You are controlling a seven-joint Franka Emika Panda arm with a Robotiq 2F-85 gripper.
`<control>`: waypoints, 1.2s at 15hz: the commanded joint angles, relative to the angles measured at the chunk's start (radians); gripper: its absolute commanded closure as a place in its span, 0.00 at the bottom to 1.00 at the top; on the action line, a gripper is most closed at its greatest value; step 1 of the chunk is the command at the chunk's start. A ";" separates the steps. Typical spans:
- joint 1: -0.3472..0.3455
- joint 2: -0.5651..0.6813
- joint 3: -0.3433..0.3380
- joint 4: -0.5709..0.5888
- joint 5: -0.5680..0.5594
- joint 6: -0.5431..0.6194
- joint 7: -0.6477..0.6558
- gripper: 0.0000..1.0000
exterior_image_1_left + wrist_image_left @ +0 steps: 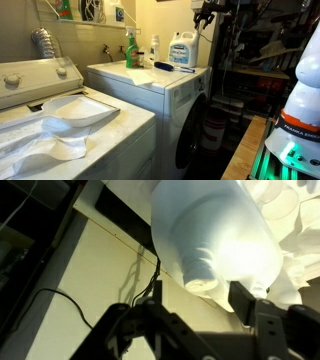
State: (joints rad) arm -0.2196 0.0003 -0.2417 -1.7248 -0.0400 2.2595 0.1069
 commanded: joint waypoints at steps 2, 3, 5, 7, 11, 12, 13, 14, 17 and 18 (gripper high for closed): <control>-0.007 0.022 0.001 0.012 -0.006 0.031 0.024 0.39; -0.007 0.023 0.001 0.011 -0.009 0.036 0.026 0.39; -0.006 0.023 0.002 0.011 -0.014 0.042 0.030 0.43; -0.006 0.023 0.002 0.012 -0.014 0.045 0.030 0.50; -0.006 0.028 0.003 0.017 -0.010 0.041 0.028 0.60; -0.006 0.030 0.003 0.019 -0.014 0.043 0.030 0.70; -0.006 0.031 0.003 0.022 -0.014 0.042 0.030 0.68; -0.006 0.032 0.003 0.024 -0.015 0.042 0.030 0.76; -0.005 0.034 0.004 0.027 -0.014 0.038 0.027 0.81; -0.005 0.035 0.004 0.027 -0.016 0.039 0.026 0.75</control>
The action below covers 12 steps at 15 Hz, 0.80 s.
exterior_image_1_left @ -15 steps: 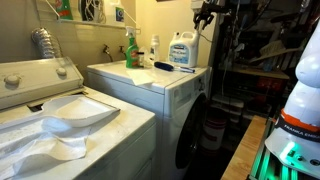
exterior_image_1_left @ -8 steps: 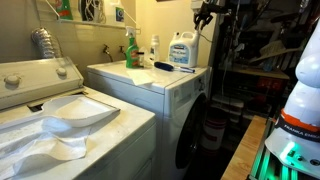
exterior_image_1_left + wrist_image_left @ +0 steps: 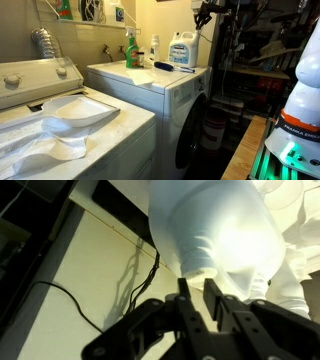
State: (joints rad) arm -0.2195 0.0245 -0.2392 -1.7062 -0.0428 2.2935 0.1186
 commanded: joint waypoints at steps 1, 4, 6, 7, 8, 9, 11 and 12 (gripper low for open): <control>-0.005 0.011 0.002 0.009 -0.012 0.002 0.013 0.71; -0.004 0.011 0.004 0.008 -0.011 -0.003 0.010 0.52; -0.003 0.012 0.005 0.007 -0.012 -0.003 0.010 0.50; -0.003 0.013 0.006 0.007 -0.012 -0.003 0.010 0.49; -0.003 0.013 0.006 0.007 -0.014 -0.003 0.010 0.50; -0.003 0.014 0.007 0.007 -0.015 -0.004 0.010 0.53; -0.002 0.015 0.008 0.008 -0.016 -0.005 0.010 0.57; -0.002 0.015 0.008 0.008 -0.017 -0.005 0.010 0.59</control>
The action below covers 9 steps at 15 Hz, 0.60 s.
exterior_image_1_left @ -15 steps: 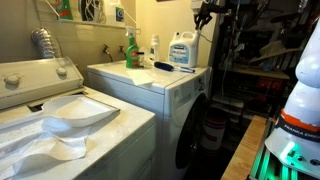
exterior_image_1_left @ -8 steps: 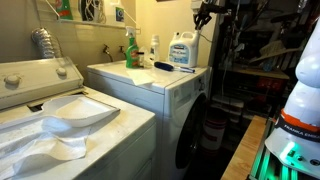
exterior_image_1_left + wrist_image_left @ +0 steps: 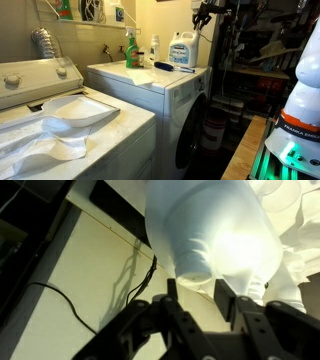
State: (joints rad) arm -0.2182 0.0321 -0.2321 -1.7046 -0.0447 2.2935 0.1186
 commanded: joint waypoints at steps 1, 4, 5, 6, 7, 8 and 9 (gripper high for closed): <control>-0.003 0.008 0.001 0.006 -0.016 -0.006 0.010 0.62; -0.002 0.010 0.002 0.006 -0.020 -0.007 0.011 0.66; -0.002 0.010 0.002 0.006 -0.020 -0.008 0.011 0.70; -0.002 0.011 0.003 0.006 -0.022 -0.007 0.011 0.73; -0.002 0.010 0.002 0.006 -0.023 -0.007 0.011 0.79; -0.002 0.010 0.003 0.005 -0.024 -0.007 0.012 0.83; -0.002 0.010 0.003 0.005 -0.026 -0.006 0.012 0.91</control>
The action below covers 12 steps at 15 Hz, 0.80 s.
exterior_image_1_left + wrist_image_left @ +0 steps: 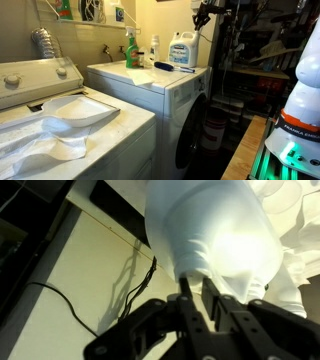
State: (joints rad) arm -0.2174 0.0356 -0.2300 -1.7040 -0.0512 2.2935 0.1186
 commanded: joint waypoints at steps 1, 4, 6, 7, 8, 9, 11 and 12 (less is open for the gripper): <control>-0.003 0.006 0.000 0.004 -0.020 -0.006 0.012 0.93; -0.002 0.005 0.001 0.004 -0.021 -0.006 0.013 1.00; -0.002 -0.001 0.001 0.006 -0.027 -0.012 0.015 1.00; -0.002 -0.006 0.001 0.006 -0.034 -0.011 0.016 1.00; -0.001 -0.013 0.001 0.007 -0.046 -0.010 0.022 1.00; -0.001 -0.021 0.000 0.010 -0.059 -0.012 0.027 1.00; -0.001 -0.042 0.001 0.014 -0.080 -0.013 0.032 1.00; -0.001 -0.054 0.002 0.016 -0.089 -0.013 0.033 1.00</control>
State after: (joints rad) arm -0.2173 0.0197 -0.2290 -1.6860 -0.1020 2.2935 0.1288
